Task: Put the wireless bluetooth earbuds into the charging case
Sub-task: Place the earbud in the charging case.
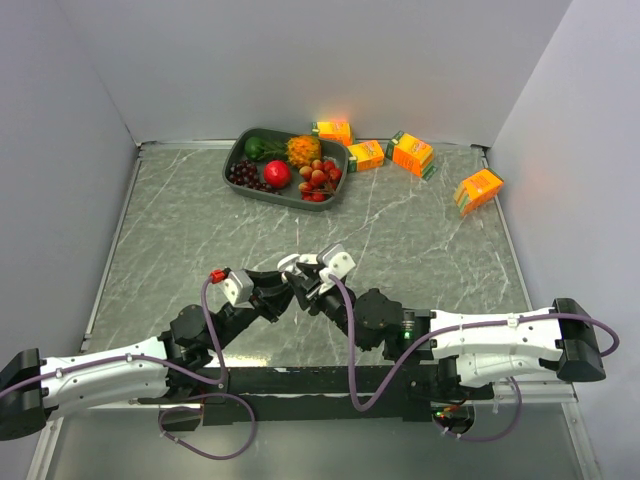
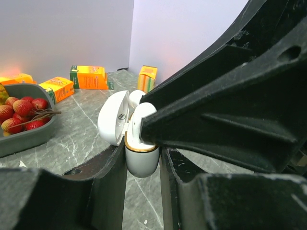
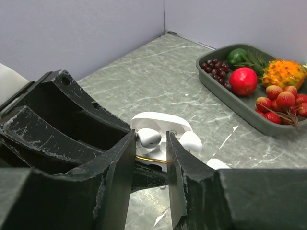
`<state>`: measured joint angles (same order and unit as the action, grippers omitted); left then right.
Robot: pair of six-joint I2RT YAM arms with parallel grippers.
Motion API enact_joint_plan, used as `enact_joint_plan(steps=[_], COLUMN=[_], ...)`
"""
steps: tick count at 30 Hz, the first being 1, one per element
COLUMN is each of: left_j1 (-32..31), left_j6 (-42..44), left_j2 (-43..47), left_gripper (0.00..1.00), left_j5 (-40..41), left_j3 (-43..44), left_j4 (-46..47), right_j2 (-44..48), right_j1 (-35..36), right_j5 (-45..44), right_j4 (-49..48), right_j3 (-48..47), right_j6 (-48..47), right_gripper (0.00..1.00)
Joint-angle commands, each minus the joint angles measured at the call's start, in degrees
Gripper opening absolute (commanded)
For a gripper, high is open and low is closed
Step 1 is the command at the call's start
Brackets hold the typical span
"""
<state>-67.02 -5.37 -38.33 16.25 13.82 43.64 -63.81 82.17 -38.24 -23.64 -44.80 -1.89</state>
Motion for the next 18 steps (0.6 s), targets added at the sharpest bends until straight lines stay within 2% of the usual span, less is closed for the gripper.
enact_joint_plan(steps=[1, 6, 12, 15, 18], left_j1=[0.14, 0.14, 0.23, 0.14, 0.14], left_j6=[-0.26, -0.26, -0.35, -0.35, -0.17], left_j2=[1.06, 1.15, 1.15, 1.15, 1.32], left_gripper=[0.01, 0.01, 0.01, 0.01, 0.01], left_j5=[0.18, 0.45, 0.63, 0.54, 0.19], left_j3=[1.47, 1.38, 0.94, 1.12, 1.03], left_j4=[4.61, 4.18, 4.09, 4.00, 3.65], right_j2=[1.50, 3.25, 7.47, 9.49, 10.20], right_j1=[0.18, 0.18, 0.27, 0.36, -1.21], right_j5=[-2.72, -3.77, -5.53, -6.76, -7.38], right_j4=[1.75, 2.80, 5.44, 8.50, 14.29], right_j3=[-1.70, -2.84, -5.91, -7.58, -10.30], right_j6=[0.13, 0.49, -0.04, -0.48, 0.48], right_gripper=[0.42, 0.52, 0.68, 0.71, 0.70])
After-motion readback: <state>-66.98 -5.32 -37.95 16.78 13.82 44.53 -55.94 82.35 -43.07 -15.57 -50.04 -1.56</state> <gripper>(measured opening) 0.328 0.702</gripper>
